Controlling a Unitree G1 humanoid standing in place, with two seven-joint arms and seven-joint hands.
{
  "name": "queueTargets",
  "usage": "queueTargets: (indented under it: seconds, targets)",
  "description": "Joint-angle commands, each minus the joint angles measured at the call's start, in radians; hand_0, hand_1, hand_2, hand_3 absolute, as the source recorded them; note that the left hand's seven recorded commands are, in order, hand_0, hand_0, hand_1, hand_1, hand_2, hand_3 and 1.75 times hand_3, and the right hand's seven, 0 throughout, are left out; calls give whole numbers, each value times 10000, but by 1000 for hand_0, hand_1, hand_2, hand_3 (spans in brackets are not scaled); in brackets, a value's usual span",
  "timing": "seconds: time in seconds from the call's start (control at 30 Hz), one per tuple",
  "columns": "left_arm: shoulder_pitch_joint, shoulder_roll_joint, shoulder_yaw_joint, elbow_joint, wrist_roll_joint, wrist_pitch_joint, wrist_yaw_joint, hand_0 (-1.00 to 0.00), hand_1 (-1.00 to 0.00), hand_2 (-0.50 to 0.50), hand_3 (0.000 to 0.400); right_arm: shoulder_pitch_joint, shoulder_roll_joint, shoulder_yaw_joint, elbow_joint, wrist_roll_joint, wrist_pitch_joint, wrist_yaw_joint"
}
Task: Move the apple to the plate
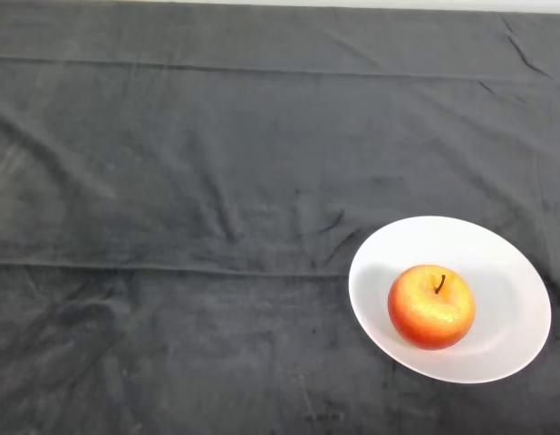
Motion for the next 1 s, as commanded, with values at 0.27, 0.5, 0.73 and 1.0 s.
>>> queueTargets:
  seconds: [0.27, 0.5, 0.73, 1.0]
  targets:
    - [-521, -453, 735, 549, 260, -187, -383, 0, 0, 0, 0, -34, -136, -138, 28, 96, 56, -43]
    - [-600, -583, 927, 516, 399, -111, -598, 0, 0, 0, 0, -69, -163, -139, 9, 103, 81, -61]
    - [-663, -720, 1097, 458, 552, -32, -767, 0, 0, 0, 0, -45, -151, -143, 0, 110, 86, -35]
    - [-696, -848, 1301, 413, 673, 19, -978, 0, 0, 0, 0, -49, -142, -142, -8, 113, 92, -37]
